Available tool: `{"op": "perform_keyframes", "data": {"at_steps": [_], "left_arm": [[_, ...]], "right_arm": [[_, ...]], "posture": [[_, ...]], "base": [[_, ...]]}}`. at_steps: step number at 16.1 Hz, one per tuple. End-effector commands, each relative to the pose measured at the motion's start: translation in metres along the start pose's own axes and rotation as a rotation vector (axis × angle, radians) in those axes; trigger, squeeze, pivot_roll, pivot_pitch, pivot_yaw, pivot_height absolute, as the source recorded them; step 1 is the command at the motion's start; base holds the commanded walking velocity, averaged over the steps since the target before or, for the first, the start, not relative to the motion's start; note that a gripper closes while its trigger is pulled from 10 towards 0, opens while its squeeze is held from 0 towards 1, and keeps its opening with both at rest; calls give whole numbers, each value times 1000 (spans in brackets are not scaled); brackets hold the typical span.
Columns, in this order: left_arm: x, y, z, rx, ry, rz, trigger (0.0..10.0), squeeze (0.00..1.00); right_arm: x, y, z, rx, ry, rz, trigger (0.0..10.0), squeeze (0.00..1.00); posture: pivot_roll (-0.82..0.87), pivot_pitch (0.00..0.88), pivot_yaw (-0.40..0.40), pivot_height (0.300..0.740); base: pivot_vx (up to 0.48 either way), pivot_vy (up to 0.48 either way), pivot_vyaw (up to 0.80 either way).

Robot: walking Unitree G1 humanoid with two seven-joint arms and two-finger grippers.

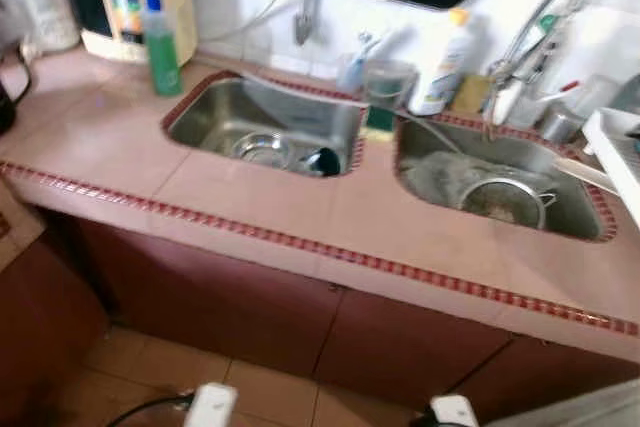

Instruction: Kitchen organization

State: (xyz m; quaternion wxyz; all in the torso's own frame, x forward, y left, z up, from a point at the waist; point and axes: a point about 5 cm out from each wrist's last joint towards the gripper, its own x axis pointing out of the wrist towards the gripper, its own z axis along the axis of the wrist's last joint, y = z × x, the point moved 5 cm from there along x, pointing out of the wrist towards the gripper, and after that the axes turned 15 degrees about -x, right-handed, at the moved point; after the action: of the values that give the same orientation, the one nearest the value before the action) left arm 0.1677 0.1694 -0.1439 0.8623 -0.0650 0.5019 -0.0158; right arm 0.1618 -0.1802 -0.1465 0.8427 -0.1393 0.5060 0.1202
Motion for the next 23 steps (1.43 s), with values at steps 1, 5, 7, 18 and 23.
{"op": "perform_keyframes", "data": {"at_steps": [1,5,7,18,23], "left_arm": [[2,-13,2,-13,-2,-24,10000,0],[2,-8,-2,-5,22,3,10000,0],[2,-6,-5,-6,32,9,10000,0],[5,-11,11,5,12,-5,10000,0],[5,-10,10,10,18,-8,10000,0]], "right_arm": [[-2,-13,-4,9,10,-33,10000,0],[-2,-12,-4,21,12,-35,10000,0],[-2,-11,-6,19,17,-30,10000,0],[-1,-10,-4,25,23,-25,10000,0],[-2,-13,-6,30,31,-30,10000,0]], "posture": [[24,0,-73,740],[50,0,-75,740],[60,0,-81,740],[62,0,-76,740],[48,0,-71,740]], "base": [[0,0,0],[0,0,0],[0,0,0],[-115,0,0],[-259,0,0]]}}
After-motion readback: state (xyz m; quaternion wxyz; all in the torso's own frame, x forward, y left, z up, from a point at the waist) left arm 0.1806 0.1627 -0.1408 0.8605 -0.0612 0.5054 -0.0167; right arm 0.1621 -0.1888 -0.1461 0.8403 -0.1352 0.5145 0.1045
